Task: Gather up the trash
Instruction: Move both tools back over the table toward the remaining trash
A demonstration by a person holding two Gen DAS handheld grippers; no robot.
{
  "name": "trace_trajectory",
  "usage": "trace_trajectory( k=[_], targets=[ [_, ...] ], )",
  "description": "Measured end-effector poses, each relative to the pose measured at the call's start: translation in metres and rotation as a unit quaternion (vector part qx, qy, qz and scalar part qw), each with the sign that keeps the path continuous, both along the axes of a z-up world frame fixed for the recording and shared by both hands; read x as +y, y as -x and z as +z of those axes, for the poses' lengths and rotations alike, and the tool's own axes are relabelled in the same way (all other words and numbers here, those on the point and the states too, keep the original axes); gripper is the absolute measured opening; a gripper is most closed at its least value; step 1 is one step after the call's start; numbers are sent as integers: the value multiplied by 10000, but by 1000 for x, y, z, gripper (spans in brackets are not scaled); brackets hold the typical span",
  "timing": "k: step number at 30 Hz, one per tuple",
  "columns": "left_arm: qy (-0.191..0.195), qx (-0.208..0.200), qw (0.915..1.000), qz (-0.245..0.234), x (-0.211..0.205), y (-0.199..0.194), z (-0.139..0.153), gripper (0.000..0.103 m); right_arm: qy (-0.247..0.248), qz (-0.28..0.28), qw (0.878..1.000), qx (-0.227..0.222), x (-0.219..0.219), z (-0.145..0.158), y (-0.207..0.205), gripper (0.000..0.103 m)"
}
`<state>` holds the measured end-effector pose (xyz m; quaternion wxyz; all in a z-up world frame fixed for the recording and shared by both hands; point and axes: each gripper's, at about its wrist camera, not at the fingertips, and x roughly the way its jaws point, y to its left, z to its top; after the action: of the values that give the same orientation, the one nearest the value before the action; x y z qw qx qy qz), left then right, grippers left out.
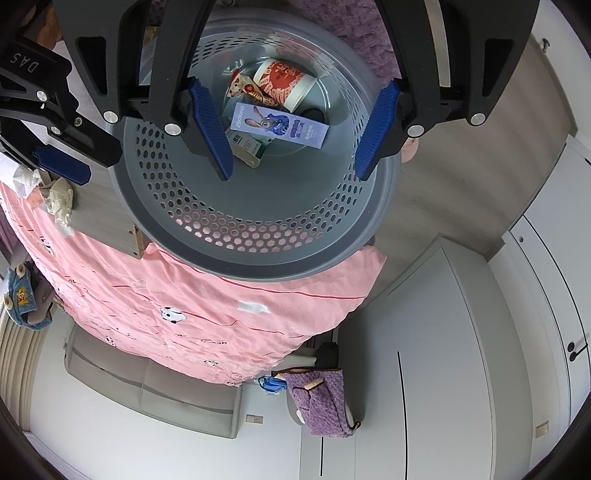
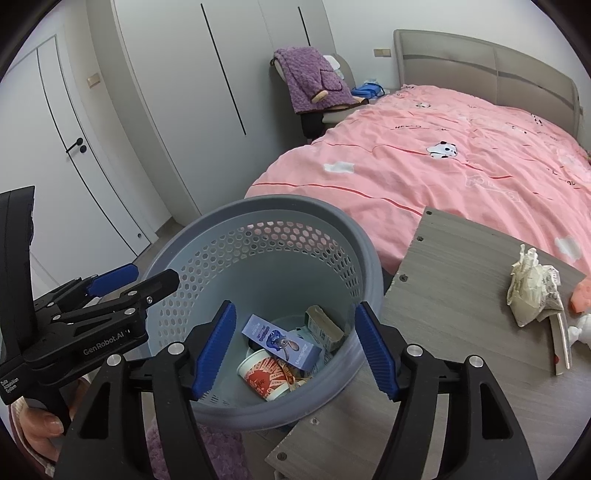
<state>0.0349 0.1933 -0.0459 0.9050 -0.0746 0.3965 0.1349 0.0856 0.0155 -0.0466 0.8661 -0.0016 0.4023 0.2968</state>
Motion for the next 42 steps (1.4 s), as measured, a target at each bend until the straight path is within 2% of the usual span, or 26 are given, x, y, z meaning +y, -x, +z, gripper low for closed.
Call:
trace_trajectory(
  k=[13, 23, 32, 42],
  targets=[
    [73, -71, 9996, -271, -21, 14, 8, 66, 5, -237, 9996, -117, -21, 10, 19, 68],
    [102, -82, 9982, -580, -47, 24, 11, 66, -41, -559, 9983, -180, -54, 14, 34, 71],
    [-62, -126, 9960, -881, -83, 29, 17, 66, -72, -1054, 9942, -196, -110, 9, 45, 72],
    [-125, -98, 9917, -1279, -131, 15, 19, 66, -69, -1707, 9852, -135, -175, -3, 50, 72]
  ],
)
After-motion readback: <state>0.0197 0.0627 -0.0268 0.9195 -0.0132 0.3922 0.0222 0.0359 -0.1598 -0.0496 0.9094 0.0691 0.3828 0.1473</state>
